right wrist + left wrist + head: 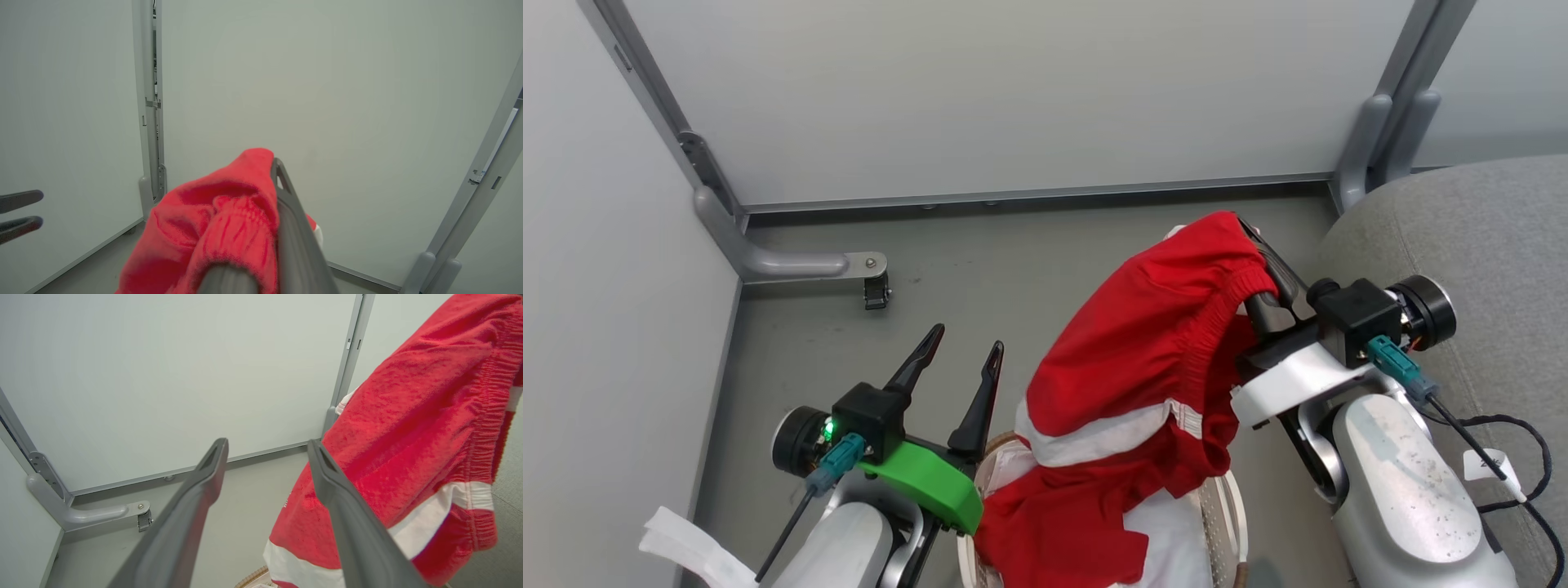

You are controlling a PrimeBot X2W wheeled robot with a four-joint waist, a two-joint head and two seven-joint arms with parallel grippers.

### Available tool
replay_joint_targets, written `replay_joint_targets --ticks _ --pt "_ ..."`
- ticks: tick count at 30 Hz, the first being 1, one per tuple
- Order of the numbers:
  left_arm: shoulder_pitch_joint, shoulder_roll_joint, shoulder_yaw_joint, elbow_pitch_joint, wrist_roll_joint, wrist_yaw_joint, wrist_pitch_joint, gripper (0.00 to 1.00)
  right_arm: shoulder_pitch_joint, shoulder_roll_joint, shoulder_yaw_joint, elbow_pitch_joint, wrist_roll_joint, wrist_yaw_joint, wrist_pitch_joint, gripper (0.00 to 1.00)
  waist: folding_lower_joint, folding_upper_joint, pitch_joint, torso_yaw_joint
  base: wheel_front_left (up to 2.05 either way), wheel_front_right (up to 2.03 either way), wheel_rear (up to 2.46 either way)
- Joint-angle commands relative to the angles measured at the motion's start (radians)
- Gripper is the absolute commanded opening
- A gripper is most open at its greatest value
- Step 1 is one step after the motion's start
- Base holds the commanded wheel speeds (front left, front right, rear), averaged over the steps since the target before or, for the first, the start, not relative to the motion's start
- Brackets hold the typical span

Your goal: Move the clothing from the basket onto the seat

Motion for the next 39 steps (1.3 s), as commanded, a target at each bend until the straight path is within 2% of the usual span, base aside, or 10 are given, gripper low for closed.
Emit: replay_joint_targets --ticks 1,4,11,17,21,29,39 --pt "0.020 -0.010 0.010 -0.007 0.012 -0.008 -0.001 1.00 -0.011 -0.004 -0.002 -0.008 -0.006 -0.001 -0.005 0.00 0.0000 0.0091 0.011 -0.026 0.00 0.00 0.00" --pt "0.028 -0.023 0.033 -0.021 0.036 -0.017 -0.001 1.00 -0.027 -0.004 0.003 -0.015 0.000 -0.001 -0.005 0.00 0.0000 0.0091 0.032 -0.079 0.00 0.00 0.00" --pt "0.017 -0.055 0.049 -0.014 0.090 -0.038 -0.001 1.00 -0.054 -0.003 0.003 -0.031 0.014 -0.001 -0.005 0.00 0.0000 0.0091 0.098 -0.252 0.00 0.00 0.00" --pt "-0.016 -0.066 0.038 0.001 0.131 -0.050 -0.001 1.00 -0.051 -0.003 -0.046 -0.036 0.009 -0.001 -0.005 0.00 0.0000 0.0091 0.147 -0.376 0.00 0.00 0.00" --pt "-0.036 -0.061 0.031 0.013 0.155 -0.056 -0.001 1.00 -0.048 -0.002 -0.081 -0.044 0.015 -0.001 -0.005 0.00 0.0000 0.0091 0.177 -0.436 0.00 0.00 0.00" --pt "-0.064 -0.057 0.016 0.030 0.174 -0.061 -0.001 1.00 -0.037 -0.002 -0.141 -0.052 0.006 -0.001 -0.005 0.00 0.0000 0.0091 0.215 -0.474 0.00 0.00 0.00" --pt "-0.113 -0.058 -0.022 0.021 0.198 -0.064 -0.001 1.00 -0.137 -0.003 -0.252 -0.022 -0.064 -0.001 -0.005 0.00 0.0000 0.0091 0.283 -0.399 0.00 0.00 0.00"
